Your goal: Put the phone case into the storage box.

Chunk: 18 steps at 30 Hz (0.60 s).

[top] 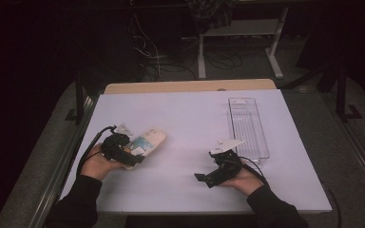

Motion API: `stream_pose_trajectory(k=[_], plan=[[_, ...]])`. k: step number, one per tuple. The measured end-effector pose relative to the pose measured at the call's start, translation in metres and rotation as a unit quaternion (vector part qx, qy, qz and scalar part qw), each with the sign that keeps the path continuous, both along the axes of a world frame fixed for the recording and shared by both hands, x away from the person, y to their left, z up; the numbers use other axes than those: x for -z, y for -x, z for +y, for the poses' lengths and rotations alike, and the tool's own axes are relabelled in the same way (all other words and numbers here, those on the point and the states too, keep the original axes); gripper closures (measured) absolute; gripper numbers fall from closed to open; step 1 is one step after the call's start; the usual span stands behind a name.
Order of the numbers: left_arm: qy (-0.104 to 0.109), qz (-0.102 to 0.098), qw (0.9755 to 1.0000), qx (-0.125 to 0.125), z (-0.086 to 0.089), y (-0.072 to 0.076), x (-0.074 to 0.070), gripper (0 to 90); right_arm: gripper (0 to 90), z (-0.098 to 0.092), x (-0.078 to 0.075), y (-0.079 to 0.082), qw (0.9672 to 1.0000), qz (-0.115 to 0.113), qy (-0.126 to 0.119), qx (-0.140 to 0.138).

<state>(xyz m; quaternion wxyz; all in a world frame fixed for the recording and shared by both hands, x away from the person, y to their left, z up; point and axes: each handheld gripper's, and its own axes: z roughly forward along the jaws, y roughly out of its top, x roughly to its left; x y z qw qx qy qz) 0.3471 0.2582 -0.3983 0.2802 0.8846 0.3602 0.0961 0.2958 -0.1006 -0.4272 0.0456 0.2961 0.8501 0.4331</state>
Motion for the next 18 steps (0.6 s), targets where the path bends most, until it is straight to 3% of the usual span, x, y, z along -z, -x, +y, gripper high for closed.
stream_pose_trajectory(k=[7, 18], plan=[[0.011, 0.011, 0.9998, 0.01, 0.002, -0.003, -0.005, 11.2, 0.1, 0.0, 0.0, 0.0, 1.0, 0.0, -0.001, 0.003], [0.019, 0.002, 0.9987, 0.046, -0.01, -0.008, -0.028, 11.1, 0.1, -0.002, -0.004, 0.001, 1.0, -0.006, -0.002, 0.002]])
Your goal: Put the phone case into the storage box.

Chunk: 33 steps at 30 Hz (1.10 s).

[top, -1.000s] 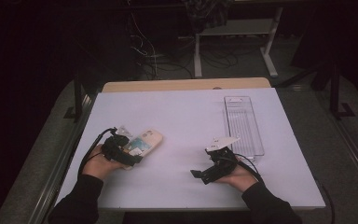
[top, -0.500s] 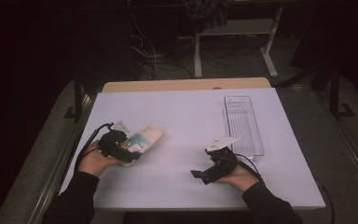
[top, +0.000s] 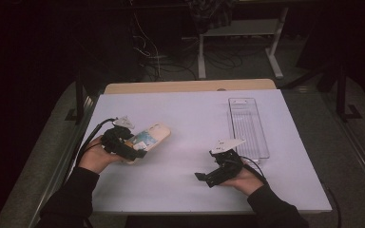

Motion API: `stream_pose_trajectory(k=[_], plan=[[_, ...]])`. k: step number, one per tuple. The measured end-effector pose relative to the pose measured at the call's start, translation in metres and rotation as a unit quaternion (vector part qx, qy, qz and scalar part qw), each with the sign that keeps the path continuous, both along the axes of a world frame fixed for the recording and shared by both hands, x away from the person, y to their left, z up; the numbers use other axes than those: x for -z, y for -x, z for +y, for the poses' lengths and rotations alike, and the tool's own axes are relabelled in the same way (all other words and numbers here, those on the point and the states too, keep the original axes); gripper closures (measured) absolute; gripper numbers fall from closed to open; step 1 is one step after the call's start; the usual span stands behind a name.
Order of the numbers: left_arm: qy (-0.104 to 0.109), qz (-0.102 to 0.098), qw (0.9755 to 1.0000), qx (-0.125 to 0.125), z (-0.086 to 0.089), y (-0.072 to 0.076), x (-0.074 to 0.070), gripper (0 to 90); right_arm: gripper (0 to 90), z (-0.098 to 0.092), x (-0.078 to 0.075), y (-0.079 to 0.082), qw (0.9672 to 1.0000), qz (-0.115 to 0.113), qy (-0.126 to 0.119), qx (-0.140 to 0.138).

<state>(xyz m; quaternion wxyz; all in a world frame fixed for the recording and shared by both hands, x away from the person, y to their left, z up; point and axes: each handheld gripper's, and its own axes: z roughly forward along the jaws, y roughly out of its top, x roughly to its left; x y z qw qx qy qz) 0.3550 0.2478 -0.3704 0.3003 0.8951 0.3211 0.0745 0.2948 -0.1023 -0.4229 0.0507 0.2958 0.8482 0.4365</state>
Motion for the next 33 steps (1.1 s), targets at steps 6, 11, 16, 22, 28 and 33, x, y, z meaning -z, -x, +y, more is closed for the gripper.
stream_pose_trajectory(k=[6, 11, 16, 22, 28, 33], plan=[[0.005, -0.01, 0.9998, 0.017, -0.01, -0.005, -0.011, 11.1, 0.1, -0.001, -0.004, 0.001, 1.0, -0.003, -0.003, 0.0], [0.007, -0.013, 0.999, 0.043, -0.013, -0.009, -0.016, 11.1, 0.1, 0.0, -0.008, 0.002, 0.9999, -0.006, -0.006, -0.007], [-0.003, -0.014, 0.9979, 0.063, -0.014, -0.011, -0.019, 11.1, 0.1, 0.002, -0.014, 0.002, 0.9999, -0.002, -0.003, -0.01], [-0.021, -0.015, 0.9956, 0.09, -0.016, -0.014, -0.02, 11.1, 0.1, 0.006, -0.022, -0.004, 0.9997, -0.012, -0.004, -0.018], [-0.024, -0.017, 0.993, 0.115, -0.019, -0.016, -0.016, 11.1, 0.1, 0.009, -0.026, -0.01, 0.9998, -0.011, -0.003, -0.016], [-0.026, -0.018, 0.9904, 0.134, -0.018, -0.018, -0.012, 11.1, 0.1, 0.011, -0.03, -0.015, 0.9997, -0.014, -0.002, -0.02]])
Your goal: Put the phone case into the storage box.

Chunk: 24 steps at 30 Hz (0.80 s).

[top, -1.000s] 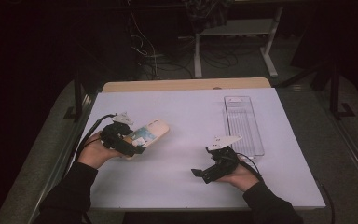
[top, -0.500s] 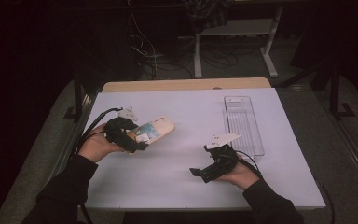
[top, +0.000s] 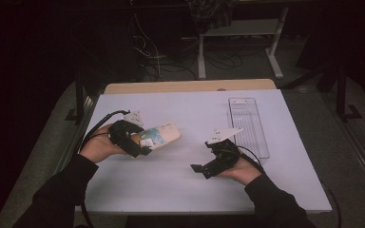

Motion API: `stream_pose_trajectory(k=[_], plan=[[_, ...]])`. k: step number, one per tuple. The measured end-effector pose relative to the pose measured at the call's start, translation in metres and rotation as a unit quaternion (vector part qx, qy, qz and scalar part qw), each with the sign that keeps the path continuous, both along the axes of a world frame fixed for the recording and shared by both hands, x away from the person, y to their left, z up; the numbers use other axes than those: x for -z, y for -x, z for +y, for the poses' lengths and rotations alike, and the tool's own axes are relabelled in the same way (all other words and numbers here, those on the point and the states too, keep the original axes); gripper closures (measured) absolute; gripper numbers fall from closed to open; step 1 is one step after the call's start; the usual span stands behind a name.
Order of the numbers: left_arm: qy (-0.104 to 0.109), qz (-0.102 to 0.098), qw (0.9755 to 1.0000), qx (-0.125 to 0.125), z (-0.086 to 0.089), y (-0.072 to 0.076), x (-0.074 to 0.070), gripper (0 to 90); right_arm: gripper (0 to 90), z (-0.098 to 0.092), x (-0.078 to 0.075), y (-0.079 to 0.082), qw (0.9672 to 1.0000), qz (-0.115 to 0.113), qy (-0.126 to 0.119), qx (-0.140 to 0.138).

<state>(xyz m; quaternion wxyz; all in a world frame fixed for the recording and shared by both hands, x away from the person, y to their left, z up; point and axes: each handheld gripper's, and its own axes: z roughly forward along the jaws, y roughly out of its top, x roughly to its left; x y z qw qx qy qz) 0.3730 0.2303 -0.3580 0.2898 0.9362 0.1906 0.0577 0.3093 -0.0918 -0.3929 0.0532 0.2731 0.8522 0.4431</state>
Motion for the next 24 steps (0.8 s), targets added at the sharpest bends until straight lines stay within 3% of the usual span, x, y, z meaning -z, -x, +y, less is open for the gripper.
stream_pose_trajectory(k=[1, 3, 12, 24], plan=[[0.012, 0.002, 0.9999, -0.006, -0.001, 0.001, 0.001, 11.1, 0.1, 0.001, -0.001, 0.0, 1.0, 0.002, 0.0, 0.002], [0.007, 0.003, 1.0, 0.005, 0.0, 0.001, 0.001, 11.0, 0.1, 0.002, -0.003, -0.003, 1.0, 0.001, -0.001, -0.002], [0.035, 0.005, 0.9989, 0.033, -0.002, 0.008, -0.001, 11.0, 0.1, 0.007, -0.019, -0.011, 0.9995, -0.006, 0.008, -0.03], [0.026, 0.008, 0.9967, 0.077, -0.019, 0.01, 0.005, 11.0, 0.1, 0.002, -0.033, -0.026, 0.9963, -0.013, 0.03, -0.08]])
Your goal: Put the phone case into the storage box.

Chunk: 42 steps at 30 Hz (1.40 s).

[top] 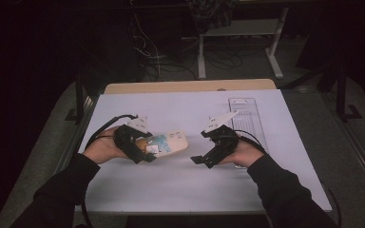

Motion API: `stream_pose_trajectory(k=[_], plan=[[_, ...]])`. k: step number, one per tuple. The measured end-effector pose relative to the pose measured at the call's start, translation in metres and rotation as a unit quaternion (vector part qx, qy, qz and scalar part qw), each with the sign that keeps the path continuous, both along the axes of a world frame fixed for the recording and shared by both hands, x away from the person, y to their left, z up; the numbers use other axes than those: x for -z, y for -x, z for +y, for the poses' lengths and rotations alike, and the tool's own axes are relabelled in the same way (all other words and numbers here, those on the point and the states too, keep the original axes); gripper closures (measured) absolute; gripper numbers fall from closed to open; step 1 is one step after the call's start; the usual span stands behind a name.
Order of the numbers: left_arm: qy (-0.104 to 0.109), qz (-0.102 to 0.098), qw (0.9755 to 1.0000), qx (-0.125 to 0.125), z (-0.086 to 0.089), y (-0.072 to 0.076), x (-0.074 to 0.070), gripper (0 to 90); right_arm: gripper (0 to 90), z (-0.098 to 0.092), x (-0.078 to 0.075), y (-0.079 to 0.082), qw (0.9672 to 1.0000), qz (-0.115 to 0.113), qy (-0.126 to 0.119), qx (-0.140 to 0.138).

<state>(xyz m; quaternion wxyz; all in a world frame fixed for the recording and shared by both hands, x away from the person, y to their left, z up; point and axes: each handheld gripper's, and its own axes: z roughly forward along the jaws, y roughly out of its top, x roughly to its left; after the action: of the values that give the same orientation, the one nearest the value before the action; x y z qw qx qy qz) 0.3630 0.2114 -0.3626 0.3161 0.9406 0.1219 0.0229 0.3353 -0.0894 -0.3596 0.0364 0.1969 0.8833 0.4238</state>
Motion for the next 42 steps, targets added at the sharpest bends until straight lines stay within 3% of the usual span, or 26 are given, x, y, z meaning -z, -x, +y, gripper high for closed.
stream_pose_trajectory(k=[3, 9, 14, 24, 25, 29, 30, 37, 42], plan=[[-0.004, 0.002, 0.9999, 0.014, -0.006, 0.001, 0.0, 11.0, 0.1, -0.002, 0.0, -0.004, 0.9996, -0.005, 0.009, -0.025], [-0.009, 0.004, 0.9991, 0.04, -0.019, 0.004, -0.001, 11.0, 0.1, -0.004, 0.001, -0.012, 0.9993, 0.001, 0.011, -0.037], [-0.015, 0.0, 0.9982, 0.059, -0.027, 0.006, -0.005, 10.9, 0.1, -0.006, -0.002, -0.017, 0.9981, -0.006, 0.013, -0.06], [-0.018, -0.01, 0.9957, 0.09, -0.04, 0.011, -0.007, 11.0, 0.1, 0.003, -0.009, -0.023, 0.994, -0.007, 0.026, -0.106], [-0.02, -0.012, 0.9955, 0.092, -0.041, 0.011, -0.007, 11.0, 0.1, 0.005, -0.009, -0.025, 0.993, -0.019, 0.029, -0.113], [-0.025, -0.015, 0.9945, 0.101, -0.044, 0.012, -0.007, 11.0, 0.1, 0.01, -0.008, -0.025, 0.9916, -0.012, 0.028, -0.126], [-0.027, -0.016, 0.9942, 0.103, -0.045, 0.012, -0.007, 11.0, 0.0, 0.011, -0.008, -0.023, 0.9922, 0.002, 0.037, -0.12], [-0.036, -0.023, 0.9916, 0.122, -0.051, 0.014, -0.009, 11.0, 0.0, 0.019, -0.003, -0.022, 0.9897, 0.0, 0.043, -0.137], [-0.034, -0.025, 0.9914, 0.124, -0.056, 0.016, -0.009, 11.0, 0.0, 0.024, 0.001, -0.021, 0.9877, 0.0, 0.051, -0.148]])
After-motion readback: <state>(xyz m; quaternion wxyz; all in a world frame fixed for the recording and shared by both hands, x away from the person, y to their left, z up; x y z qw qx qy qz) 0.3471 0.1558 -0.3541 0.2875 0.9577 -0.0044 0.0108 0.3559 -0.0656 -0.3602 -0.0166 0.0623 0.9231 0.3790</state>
